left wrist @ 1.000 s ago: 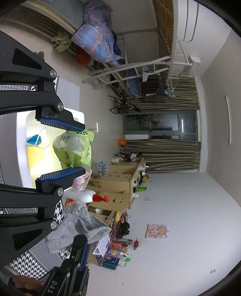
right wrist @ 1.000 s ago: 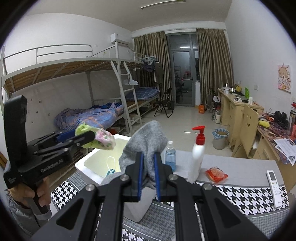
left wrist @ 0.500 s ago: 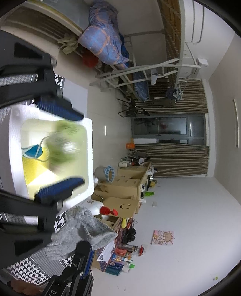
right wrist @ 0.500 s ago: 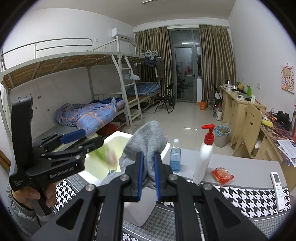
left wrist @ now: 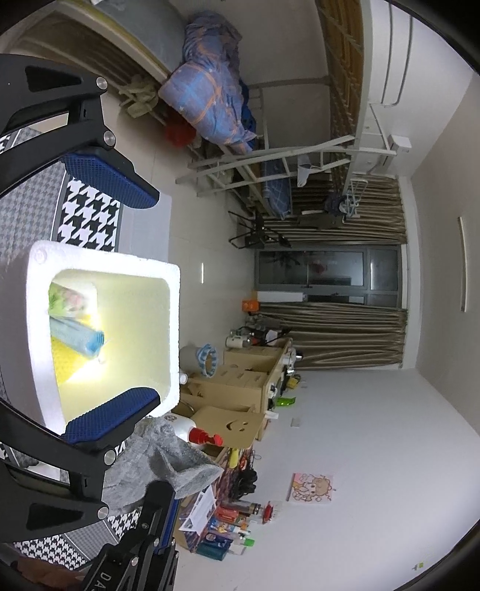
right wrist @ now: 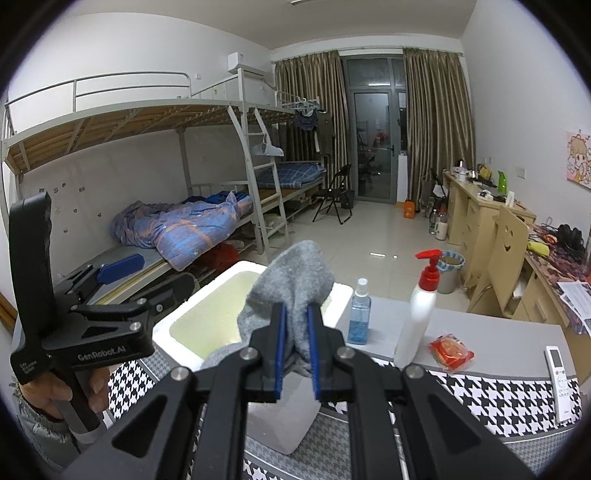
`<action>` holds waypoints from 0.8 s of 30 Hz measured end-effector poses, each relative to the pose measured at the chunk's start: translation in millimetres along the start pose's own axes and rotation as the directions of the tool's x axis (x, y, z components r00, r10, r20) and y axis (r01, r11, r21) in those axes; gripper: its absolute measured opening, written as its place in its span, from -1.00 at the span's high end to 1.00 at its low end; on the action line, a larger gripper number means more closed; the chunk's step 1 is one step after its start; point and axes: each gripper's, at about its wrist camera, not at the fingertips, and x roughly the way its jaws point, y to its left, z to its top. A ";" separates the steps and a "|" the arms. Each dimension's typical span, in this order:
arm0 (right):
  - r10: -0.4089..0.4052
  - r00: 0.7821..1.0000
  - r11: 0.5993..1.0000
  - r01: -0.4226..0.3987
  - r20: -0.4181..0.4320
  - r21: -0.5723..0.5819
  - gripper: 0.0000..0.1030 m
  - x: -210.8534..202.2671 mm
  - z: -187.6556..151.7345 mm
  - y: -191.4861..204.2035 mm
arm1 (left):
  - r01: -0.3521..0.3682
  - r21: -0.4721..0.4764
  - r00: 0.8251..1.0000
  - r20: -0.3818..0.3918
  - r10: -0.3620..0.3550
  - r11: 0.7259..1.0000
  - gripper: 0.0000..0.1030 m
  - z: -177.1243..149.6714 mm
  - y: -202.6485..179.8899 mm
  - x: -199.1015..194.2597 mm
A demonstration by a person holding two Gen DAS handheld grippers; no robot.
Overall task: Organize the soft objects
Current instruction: 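Lower the grey sock into the foam box and open the right gripper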
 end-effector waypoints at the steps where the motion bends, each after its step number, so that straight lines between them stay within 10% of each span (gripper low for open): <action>1: 0.001 1.000 1.000 -0.001 0.000 -0.002 0.72 0.9 0.5 0.8 | -0.003 -0.001 1.000 0.002 0.003 1.000 -0.94 -0.4 1.6 -0.4; 24: 0.030 0.998 0.999 -0.031 -0.057 -0.016 0.71 32.6 1.6 15.6 | -0.046 -0.022 0.999 0.004 0.047 0.999 -0.97 -6.8 17.0 -8.5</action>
